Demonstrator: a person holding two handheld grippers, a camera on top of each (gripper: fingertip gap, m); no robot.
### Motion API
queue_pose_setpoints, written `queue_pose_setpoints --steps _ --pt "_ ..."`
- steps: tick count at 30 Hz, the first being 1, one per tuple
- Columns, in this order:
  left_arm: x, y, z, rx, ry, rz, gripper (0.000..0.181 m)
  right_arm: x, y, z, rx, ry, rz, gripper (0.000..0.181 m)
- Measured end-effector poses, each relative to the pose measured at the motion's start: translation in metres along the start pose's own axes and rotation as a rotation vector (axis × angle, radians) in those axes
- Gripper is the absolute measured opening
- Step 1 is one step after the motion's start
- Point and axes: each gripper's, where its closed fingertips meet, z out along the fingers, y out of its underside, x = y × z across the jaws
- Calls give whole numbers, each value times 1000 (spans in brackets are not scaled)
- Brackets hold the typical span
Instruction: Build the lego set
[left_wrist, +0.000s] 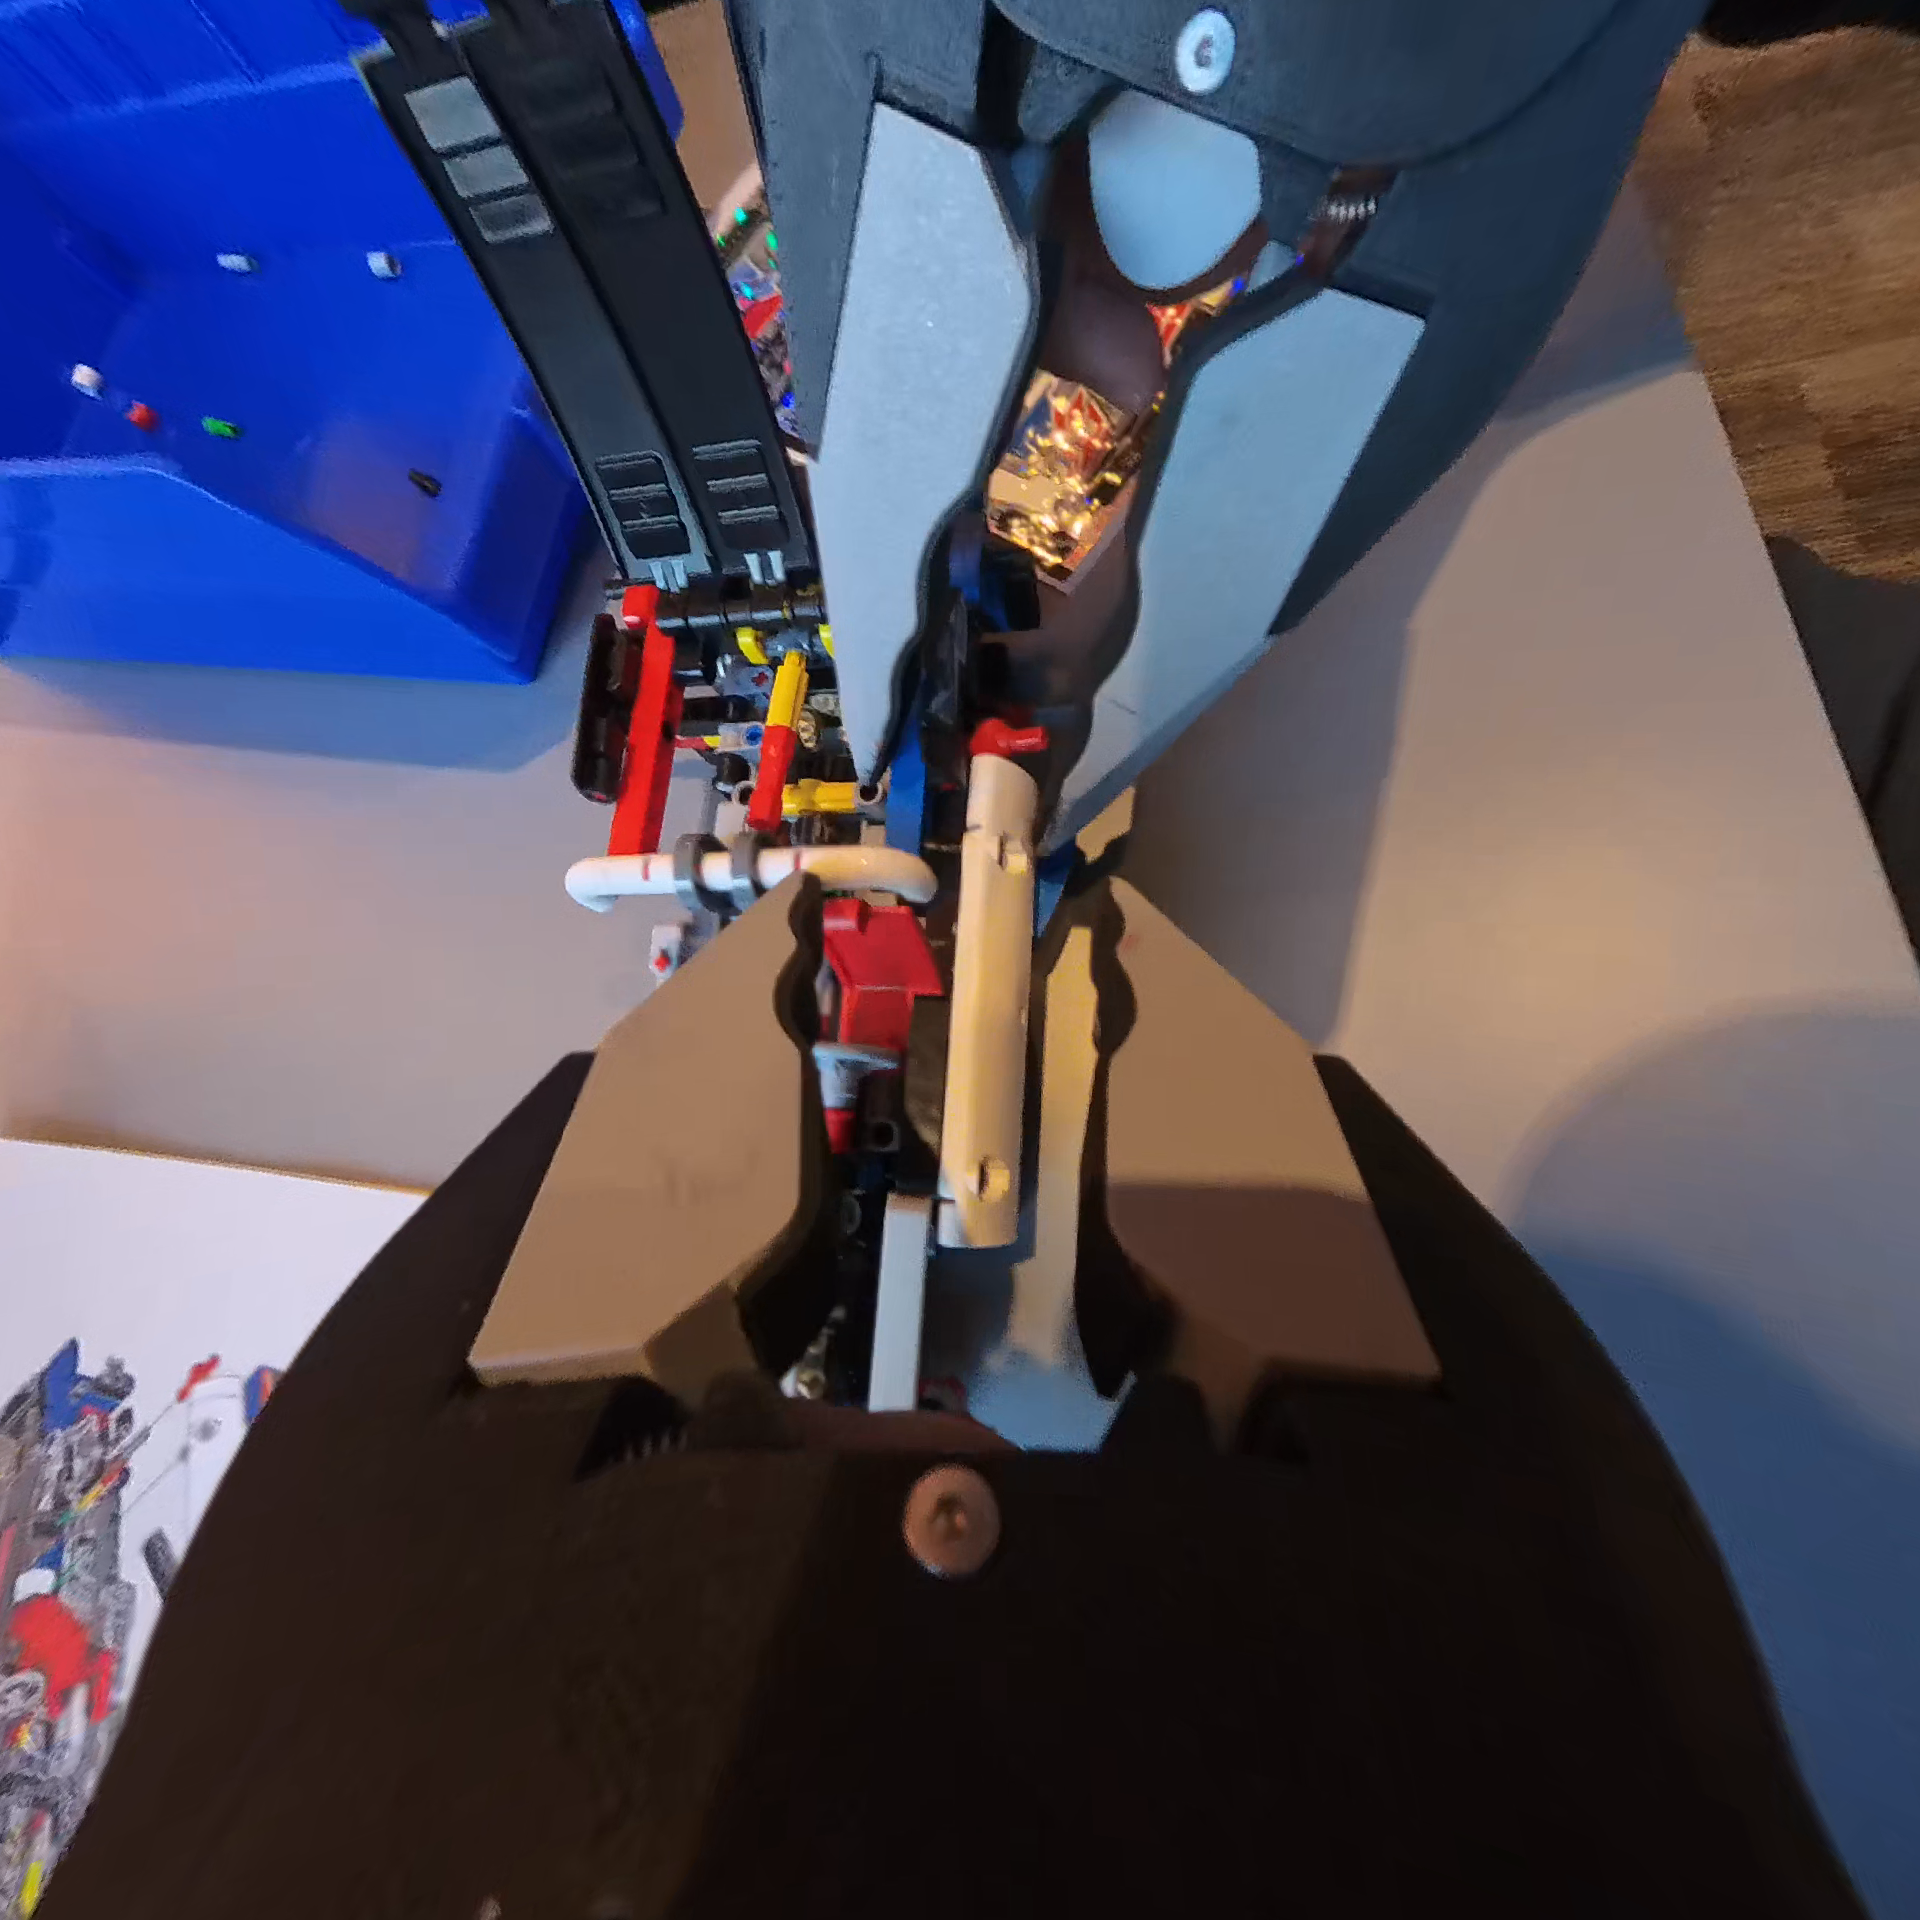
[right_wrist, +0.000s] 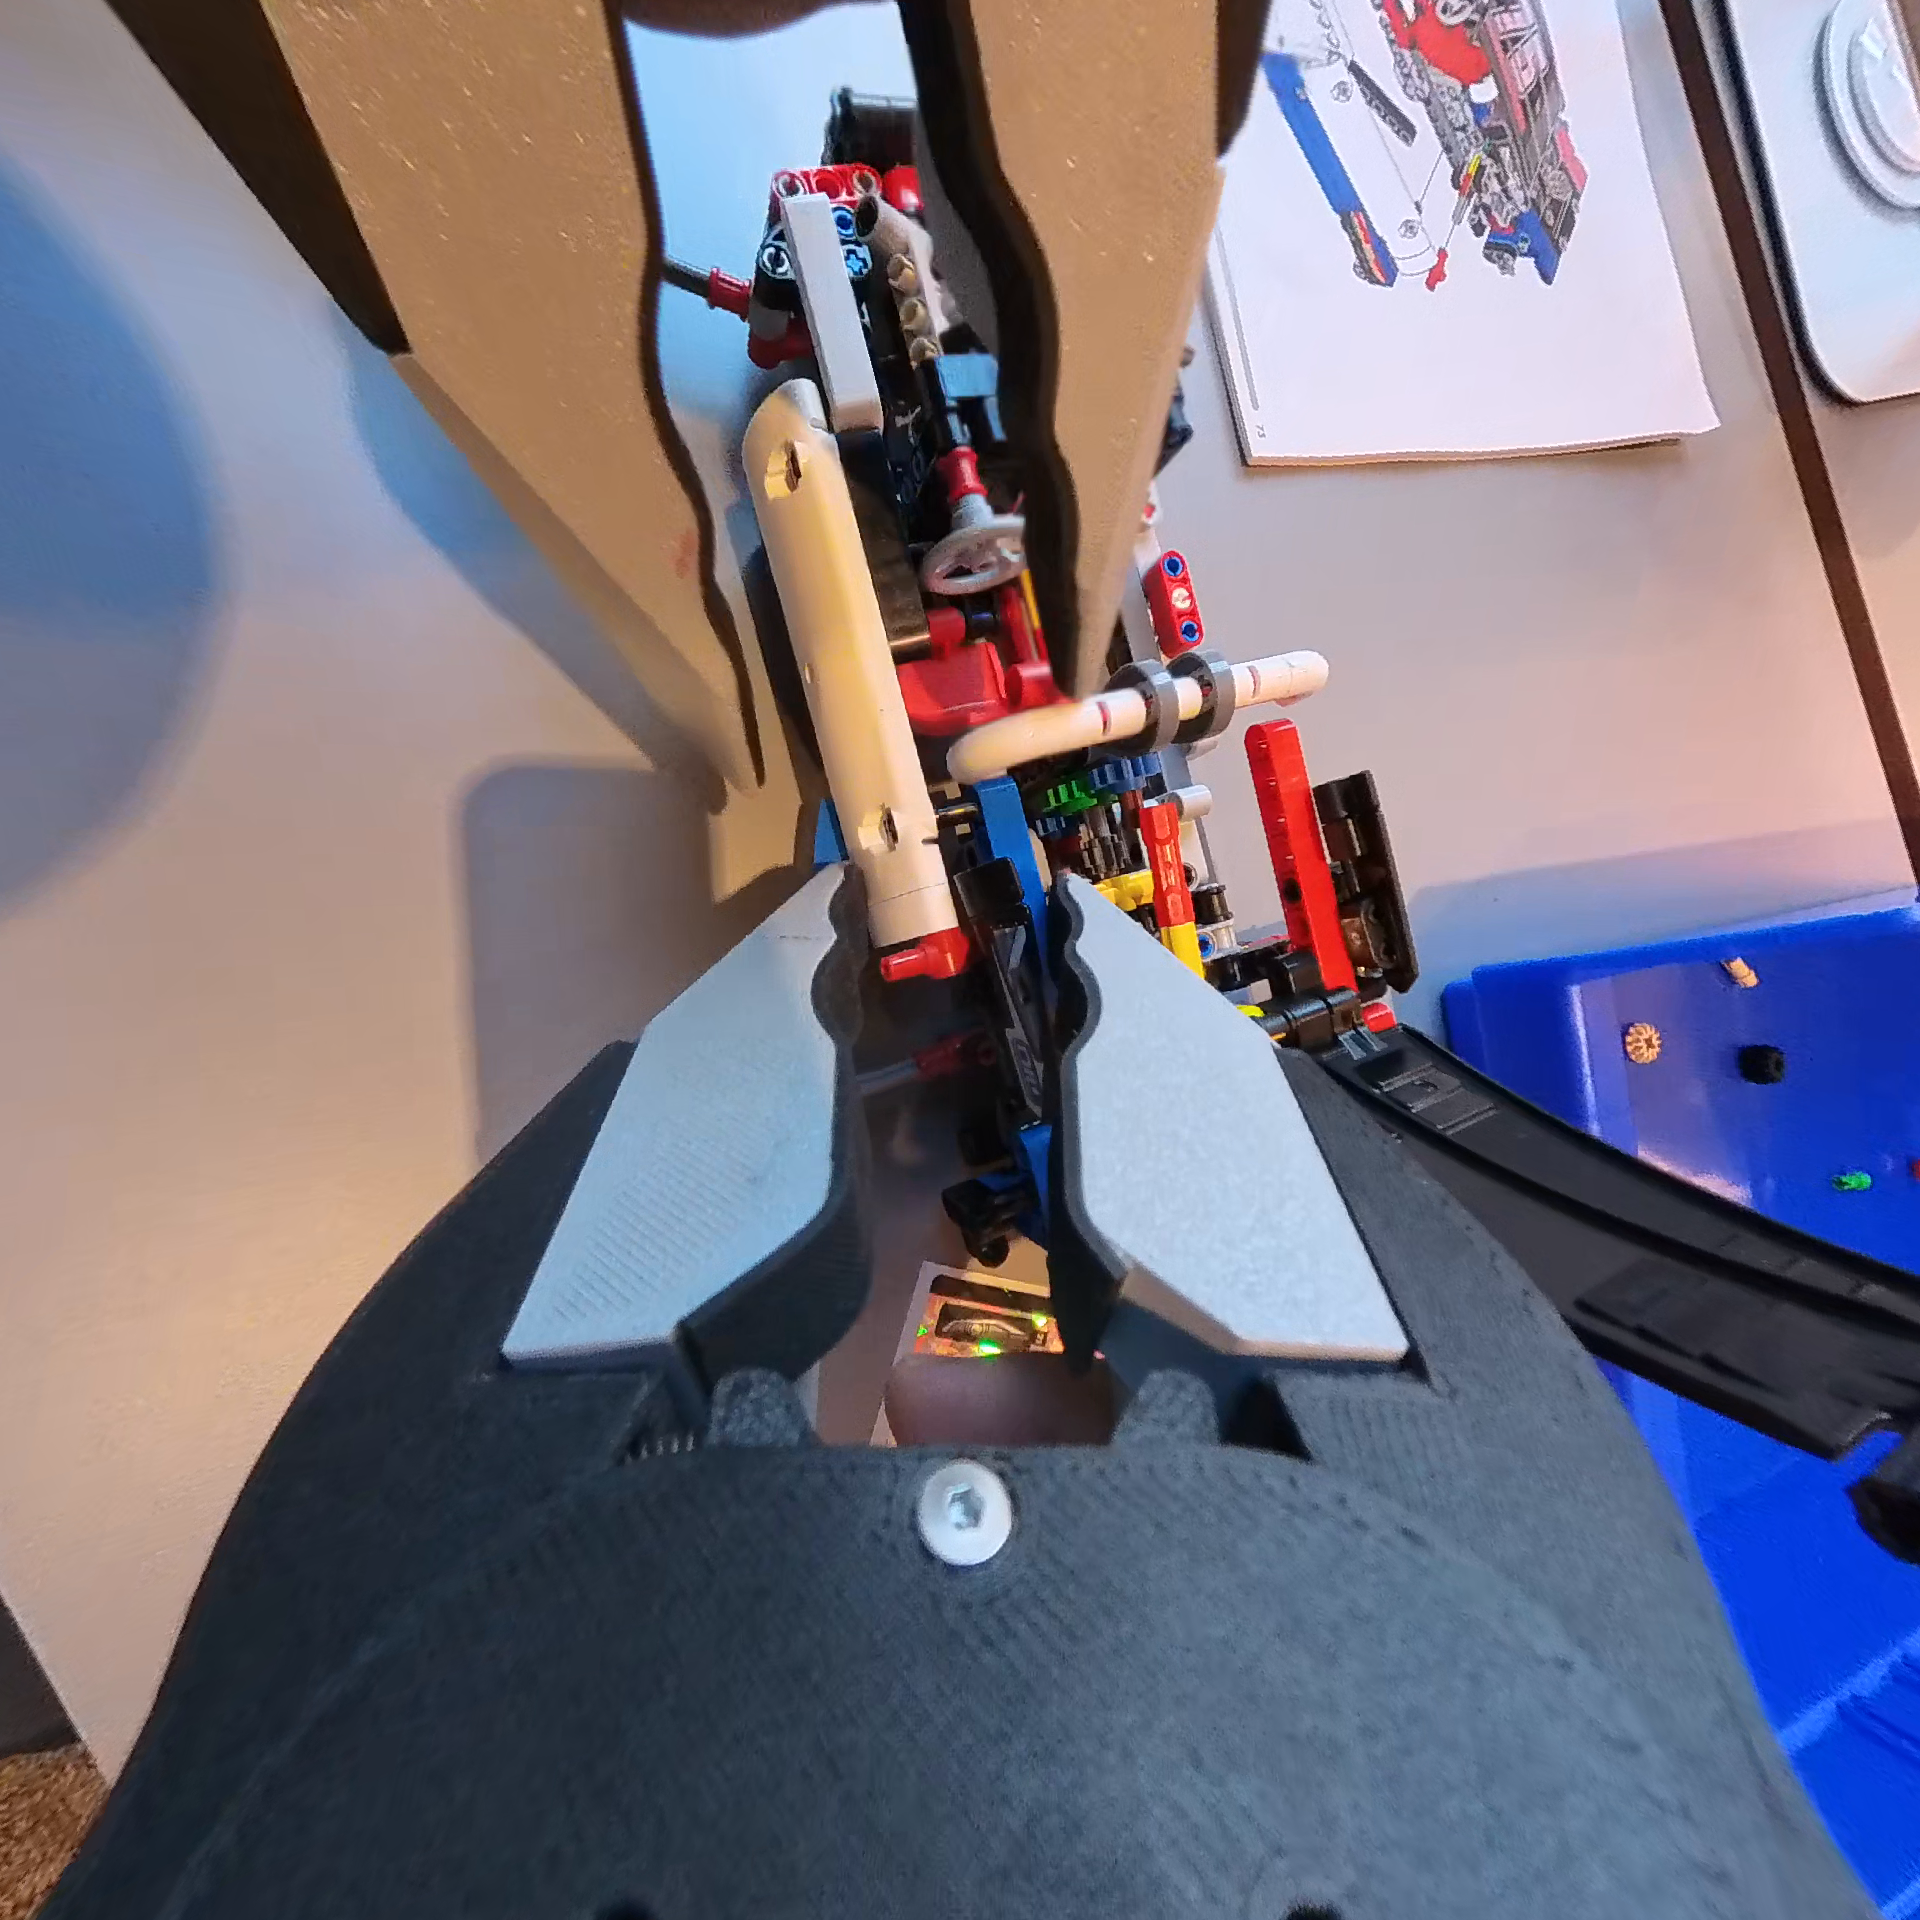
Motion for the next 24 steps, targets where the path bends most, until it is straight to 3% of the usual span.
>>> queue_pose_setpoints --steps 6,11,24 --pt "-16 -1 -8 -18 -49 136 53 1 0 0 23 -4 -3 32" --pt "-15 -11 -21 53 43 93 46 1 -1 0 42 -4 3 32" --pt "-8 -4 16 -80 23 202 40 2 -2 0 81 4 2 32"
